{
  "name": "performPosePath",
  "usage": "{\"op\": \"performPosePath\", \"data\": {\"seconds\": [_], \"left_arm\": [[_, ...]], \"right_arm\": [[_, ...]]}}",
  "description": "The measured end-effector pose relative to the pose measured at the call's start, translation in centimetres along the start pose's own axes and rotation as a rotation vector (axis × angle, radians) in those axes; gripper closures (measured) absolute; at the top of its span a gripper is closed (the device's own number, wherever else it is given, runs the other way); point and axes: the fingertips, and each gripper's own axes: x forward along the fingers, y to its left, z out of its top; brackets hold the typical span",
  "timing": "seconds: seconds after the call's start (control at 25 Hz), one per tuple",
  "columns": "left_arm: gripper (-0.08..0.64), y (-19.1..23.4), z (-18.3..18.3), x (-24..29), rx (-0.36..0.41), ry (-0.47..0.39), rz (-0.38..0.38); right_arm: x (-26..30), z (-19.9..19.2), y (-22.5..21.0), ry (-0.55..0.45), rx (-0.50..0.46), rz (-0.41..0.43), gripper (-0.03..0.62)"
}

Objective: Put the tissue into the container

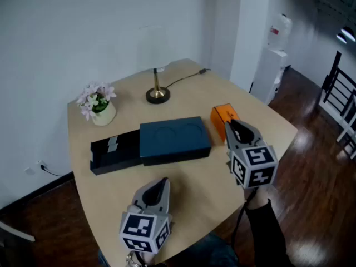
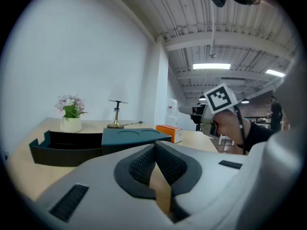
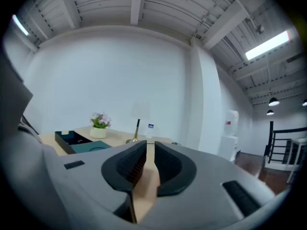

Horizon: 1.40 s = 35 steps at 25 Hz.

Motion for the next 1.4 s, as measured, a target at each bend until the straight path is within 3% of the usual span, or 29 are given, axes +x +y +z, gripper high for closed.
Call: {"op": "performPosePath", "data": {"seconds": [0.08, 0.24, 0.32, 0.4, 0.52, 0.72, 0.88, 1.0, 1.12, 1.4], "left_arm": [[0.559, -0.2, 0.0, 0.2, -0.004, 0.008, 0.002], [0.559, -0.2, -0.1, 0.4, 0.000, 0.028, 0.006], [0.560, 0.2, -0.4, 0.6, 0.002, 0.039, 0.012], [0.558, 0.6, -0.7, 0.7, 0.004, 0.049, 0.022], [0.559, 1.0, -0.8, 0.3, 0.010, 0.064, 0.035], [0.558, 2.2, -1.6, -0.3, -0.011, 0.077, 0.066], [0.560, 2.6, -2.2, -0.7, -0.029, 0.082, 0.083], [0.558, 2.4, -2.2, -1.5, -0.035, 0.084, 0.083], [0.559, 2.6, -2.0, -2.3, -0.036, 0.079, 0.089], [0.560, 4.2, -2.3, -4.4, -0.061, 0.072, 0.129]], "right_arm": [[2.5, 0.2, -1.8, 0.027, -0.029, -0.010, 0.525], [7.7, -2.7, -4.6, 0.192, -0.037, -0.008, 0.194], [10.1, -5.5, -5.9, 0.314, -0.023, -0.010, 0.123], [12.0, -8.5, -7.0, 0.449, -0.021, -0.010, 0.102], [13.8, -11.8, -8.0, 0.602, -0.032, 0.000, 0.100], [14.7, -13.7, -7.6, 0.684, 0.003, 0.052, 0.100], [15.0, -14.2, -7.2, 0.693, 0.064, 0.092, 0.105], [14.8, -14.2, -7.2, 0.681, 0.089, 0.113, 0.148], [14.3, -13.2, -7.5, 0.656, 0.063, 0.116, 0.189], [12.7, -8.4, -6.1, 0.575, -0.038, 0.200, 0.199]]}}
